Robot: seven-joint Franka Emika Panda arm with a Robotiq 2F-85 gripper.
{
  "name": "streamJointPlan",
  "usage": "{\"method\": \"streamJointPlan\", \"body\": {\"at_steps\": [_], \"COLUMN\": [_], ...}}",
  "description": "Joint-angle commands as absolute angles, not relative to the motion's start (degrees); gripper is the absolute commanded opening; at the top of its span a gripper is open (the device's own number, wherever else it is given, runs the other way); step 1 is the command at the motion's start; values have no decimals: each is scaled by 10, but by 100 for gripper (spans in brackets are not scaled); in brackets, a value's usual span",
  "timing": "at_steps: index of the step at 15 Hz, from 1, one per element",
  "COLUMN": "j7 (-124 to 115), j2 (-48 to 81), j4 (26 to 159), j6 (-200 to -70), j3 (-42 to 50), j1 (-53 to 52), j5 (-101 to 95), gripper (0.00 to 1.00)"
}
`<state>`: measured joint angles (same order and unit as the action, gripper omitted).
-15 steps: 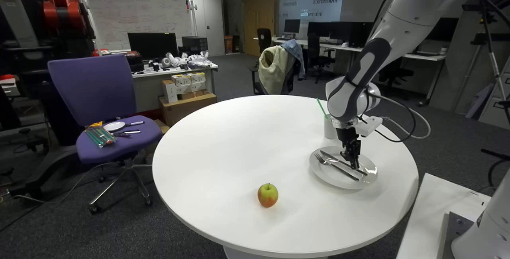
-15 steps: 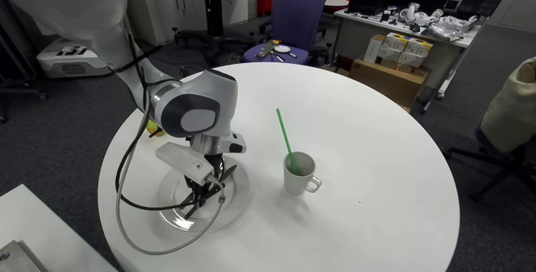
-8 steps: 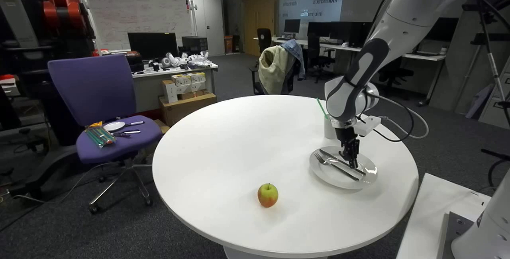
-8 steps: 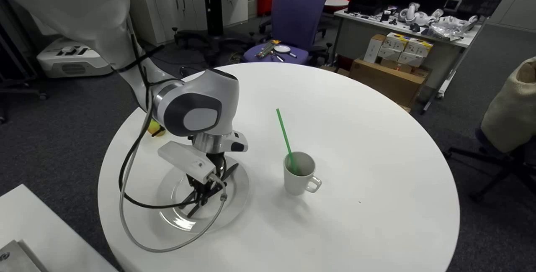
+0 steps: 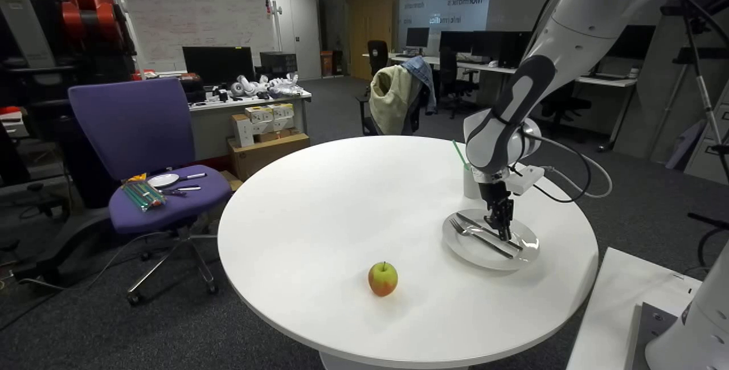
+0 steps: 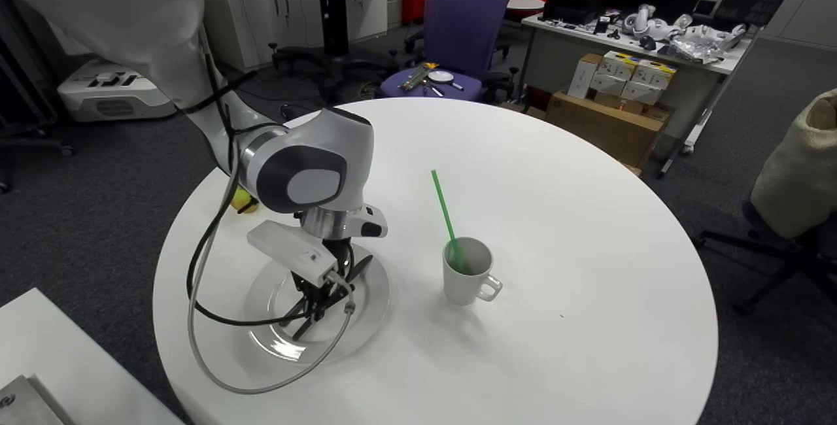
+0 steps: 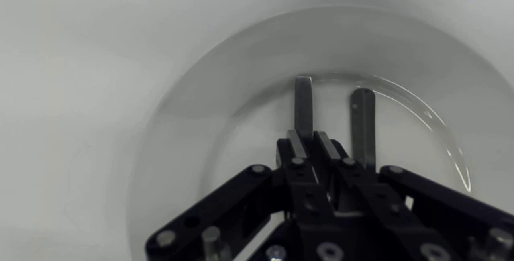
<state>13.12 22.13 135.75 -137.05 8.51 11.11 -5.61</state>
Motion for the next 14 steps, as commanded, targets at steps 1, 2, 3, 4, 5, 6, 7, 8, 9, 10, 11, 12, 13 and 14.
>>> {"method": "streamJointPlan", "body": {"at_steps": [1,2,3,4,5,6,7,8,9,10,11,12,13,14], "j7": [115,115,115,115,114,114,114,114,114,114,114,114,114,114], "j2": [228,228,228,228,228,228,228,229,231,233,236,238,239,238], "j4": [1348,1348,1348,1348,1348,1348,1348,1347,1347,1347,1346,1346,1345,1345], "j6": [-1355,-1355,-1355,-1355,-1354,-1354,-1353,-1353,-1353,-1352,-1352,-1352,-1351,-1351], "j3": [87,87,87,87,87,88,88,87,87,87,87,87,87,87], "j1": [107,107,106,106,106,106,106,106,106,106,106,106,106,106], "j5": [-65,-65,-66,-66,-68,-68,-68,-68,-68,-68,-68,-67,-67,-67], "gripper": [3,3,3,3,5,35,35,40,40,38,33,15,12,6]}}
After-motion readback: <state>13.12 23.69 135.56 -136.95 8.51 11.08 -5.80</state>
